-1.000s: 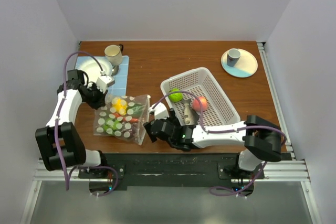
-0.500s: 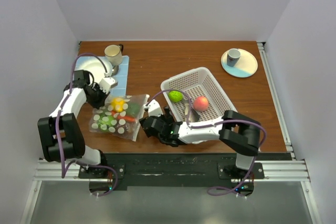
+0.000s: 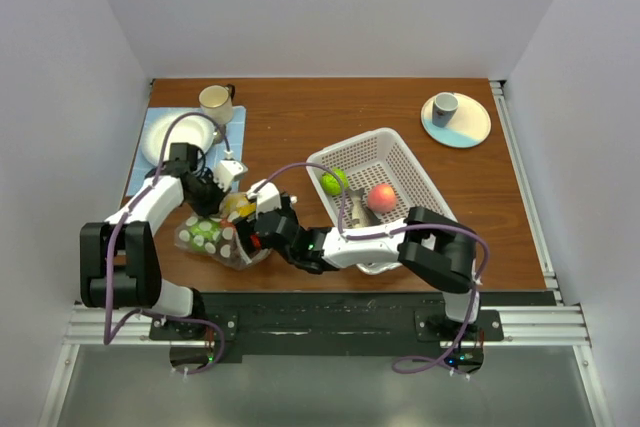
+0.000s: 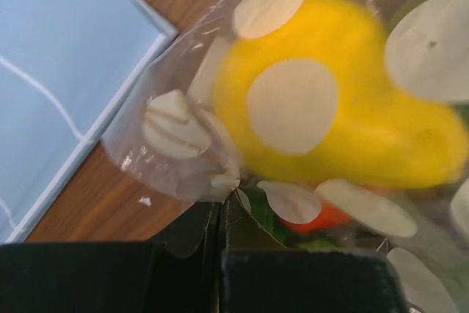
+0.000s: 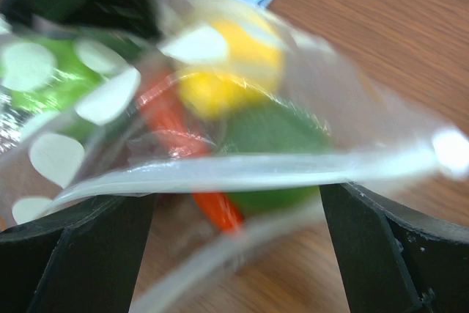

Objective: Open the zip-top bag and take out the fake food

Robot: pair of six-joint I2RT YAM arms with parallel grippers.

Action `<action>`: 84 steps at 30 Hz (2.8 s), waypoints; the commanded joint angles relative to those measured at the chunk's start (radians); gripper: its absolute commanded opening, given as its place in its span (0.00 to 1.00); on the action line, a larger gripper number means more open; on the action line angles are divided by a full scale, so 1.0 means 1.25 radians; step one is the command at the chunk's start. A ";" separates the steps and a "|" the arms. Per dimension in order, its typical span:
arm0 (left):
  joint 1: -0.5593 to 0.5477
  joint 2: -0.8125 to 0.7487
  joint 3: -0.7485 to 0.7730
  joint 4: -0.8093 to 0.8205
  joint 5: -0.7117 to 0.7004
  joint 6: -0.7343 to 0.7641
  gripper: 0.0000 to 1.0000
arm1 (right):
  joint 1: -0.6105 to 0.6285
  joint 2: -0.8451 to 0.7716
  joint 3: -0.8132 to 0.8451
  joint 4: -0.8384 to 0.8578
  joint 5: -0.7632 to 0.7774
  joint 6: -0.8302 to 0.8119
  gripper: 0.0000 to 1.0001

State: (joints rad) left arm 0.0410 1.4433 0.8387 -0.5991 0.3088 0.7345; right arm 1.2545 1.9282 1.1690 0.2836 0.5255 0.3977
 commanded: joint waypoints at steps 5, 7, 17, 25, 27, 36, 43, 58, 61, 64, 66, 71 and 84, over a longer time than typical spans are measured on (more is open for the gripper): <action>-0.073 -0.010 -0.011 0.014 0.014 -0.060 0.00 | -0.001 0.043 0.037 0.070 -0.088 -0.013 0.97; -0.075 -0.006 -0.013 0.014 0.013 -0.059 0.00 | 0.000 0.047 0.029 0.069 -0.103 -0.009 0.96; -0.081 -0.015 -0.016 0.002 0.024 -0.054 0.00 | 0.004 0.088 0.054 -0.005 -0.017 -0.016 0.99; -0.082 -0.027 -0.023 0.004 0.017 -0.044 0.00 | 0.008 0.086 0.004 0.009 -0.038 0.018 0.90; -0.081 -0.027 -0.030 0.010 0.014 -0.045 0.00 | 0.009 0.062 -0.022 0.017 -0.035 0.010 0.82; -0.081 -0.028 -0.059 0.041 -0.010 -0.040 0.00 | 0.009 -0.223 -0.119 -0.086 -0.008 -0.025 0.60; -0.081 -0.017 -0.048 0.044 -0.014 -0.043 0.00 | 0.000 -0.478 -0.250 -0.201 0.092 -0.018 0.60; -0.079 -0.038 -0.041 0.022 -0.013 -0.044 0.00 | -0.191 -0.566 -0.335 -0.364 0.251 0.087 0.99; -0.081 -0.039 -0.036 0.018 -0.013 -0.045 0.00 | -0.189 -0.563 -0.312 -0.350 0.224 0.061 0.99; -0.081 -0.038 -0.036 0.017 -0.013 -0.045 0.00 | -0.137 -0.566 -0.296 -0.298 0.193 -0.008 0.99; -0.081 -0.037 -0.036 0.018 -0.015 -0.046 0.00 | -0.071 -0.557 -0.296 -0.250 0.154 -0.061 0.97; -0.081 -0.032 -0.034 0.019 -0.016 -0.046 0.00 | 0.001 -0.492 -0.301 -0.153 0.052 -0.117 0.77; -0.081 -0.033 -0.024 0.013 -0.019 -0.046 0.00 | 0.054 -0.253 -0.215 0.030 -0.159 -0.148 0.57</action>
State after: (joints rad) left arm -0.0540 1.4197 0.7746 -0.5705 0.2859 0.6888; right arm 1.3159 1.5352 0.7990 0.2169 0.4381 0.2459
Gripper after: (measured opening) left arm 0.014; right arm 0.564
